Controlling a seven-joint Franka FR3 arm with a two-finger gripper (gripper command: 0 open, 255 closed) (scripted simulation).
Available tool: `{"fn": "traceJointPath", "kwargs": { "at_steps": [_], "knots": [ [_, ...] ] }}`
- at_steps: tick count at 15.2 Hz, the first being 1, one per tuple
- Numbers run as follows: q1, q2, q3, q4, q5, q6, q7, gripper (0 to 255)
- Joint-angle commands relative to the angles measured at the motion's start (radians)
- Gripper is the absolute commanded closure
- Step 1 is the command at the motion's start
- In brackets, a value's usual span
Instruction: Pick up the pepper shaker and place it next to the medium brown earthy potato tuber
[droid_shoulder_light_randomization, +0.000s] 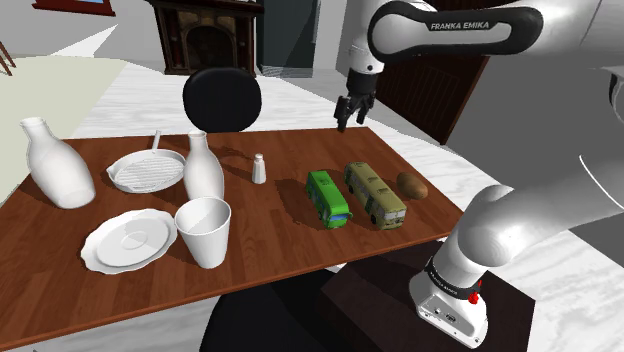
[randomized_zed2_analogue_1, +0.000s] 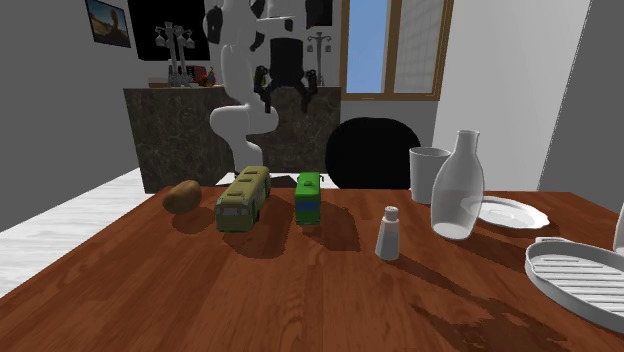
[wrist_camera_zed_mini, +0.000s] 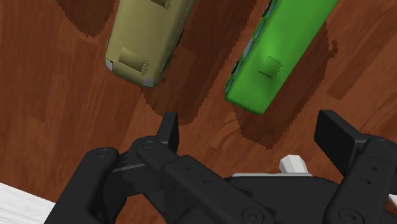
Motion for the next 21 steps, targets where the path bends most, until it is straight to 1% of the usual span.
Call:
{"fn": "traceJointPath", "kwargs": {
  "at_steps": [1,6,11,16,21],
  "knots": [
    [0.007,0.063,0.015,0.019,-0.001,0.044,0.011,0],
    [0.022,0.236,0.049,0.1,-0.014,0.132,0.04,0],
    [0.038,0.416,0.078,0.212,-0.042,0.195,0.072,0],
    [0.061,0.602,0.1,0.356,-0.081,0.229,0.104,0],
    [0.094,0.796,0.11,0.536,-0.125,0.233,0.131,0]
  ]
}}
